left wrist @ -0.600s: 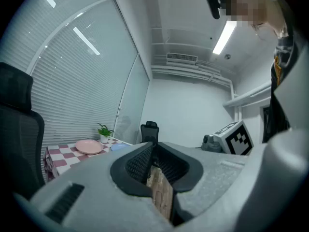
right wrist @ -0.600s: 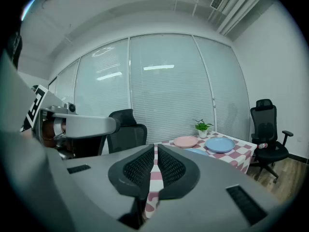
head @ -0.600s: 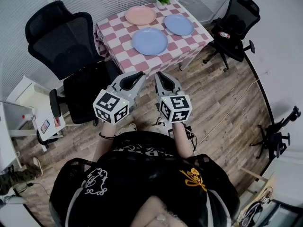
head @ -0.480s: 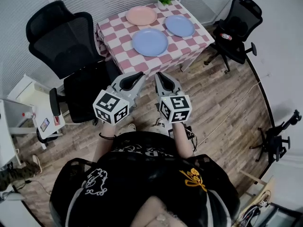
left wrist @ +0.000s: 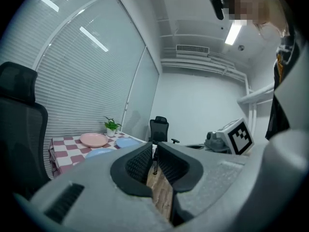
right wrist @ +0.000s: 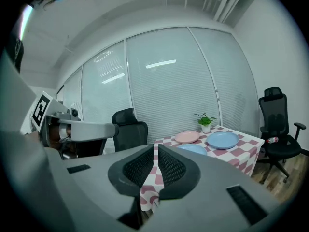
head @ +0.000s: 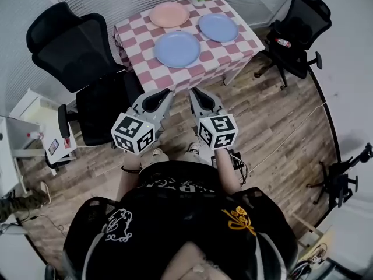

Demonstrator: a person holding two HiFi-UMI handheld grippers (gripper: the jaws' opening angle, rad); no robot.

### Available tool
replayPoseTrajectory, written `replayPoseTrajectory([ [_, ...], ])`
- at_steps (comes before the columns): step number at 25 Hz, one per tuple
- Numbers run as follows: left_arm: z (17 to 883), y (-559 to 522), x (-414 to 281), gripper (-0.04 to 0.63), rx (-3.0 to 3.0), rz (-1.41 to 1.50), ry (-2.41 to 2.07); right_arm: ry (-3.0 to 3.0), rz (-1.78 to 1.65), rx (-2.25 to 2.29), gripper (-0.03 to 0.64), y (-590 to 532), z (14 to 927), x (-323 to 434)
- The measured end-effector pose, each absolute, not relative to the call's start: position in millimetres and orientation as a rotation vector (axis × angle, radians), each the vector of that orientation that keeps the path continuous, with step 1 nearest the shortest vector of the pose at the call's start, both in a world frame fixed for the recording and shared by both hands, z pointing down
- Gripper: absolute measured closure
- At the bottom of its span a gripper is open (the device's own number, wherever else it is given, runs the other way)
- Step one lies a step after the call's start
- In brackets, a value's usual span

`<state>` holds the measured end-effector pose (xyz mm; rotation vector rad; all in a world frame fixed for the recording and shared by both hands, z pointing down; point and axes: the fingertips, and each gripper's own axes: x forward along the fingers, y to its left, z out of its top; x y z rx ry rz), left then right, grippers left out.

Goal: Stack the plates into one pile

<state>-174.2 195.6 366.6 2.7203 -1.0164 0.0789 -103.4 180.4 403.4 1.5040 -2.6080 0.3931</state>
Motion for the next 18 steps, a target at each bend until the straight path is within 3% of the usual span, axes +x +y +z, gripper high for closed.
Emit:
replayPoseTrajectory([
  [9,380,189,-112,0.554,2.661,0.105,-1.122,-2.618,0.412,1.363,0.586,175,422,-35],
  [18,395,191,-95,0.554,2.598,0.176,-1.182,-2.639,0.504,1.325,0.586,174,439,-7],
])
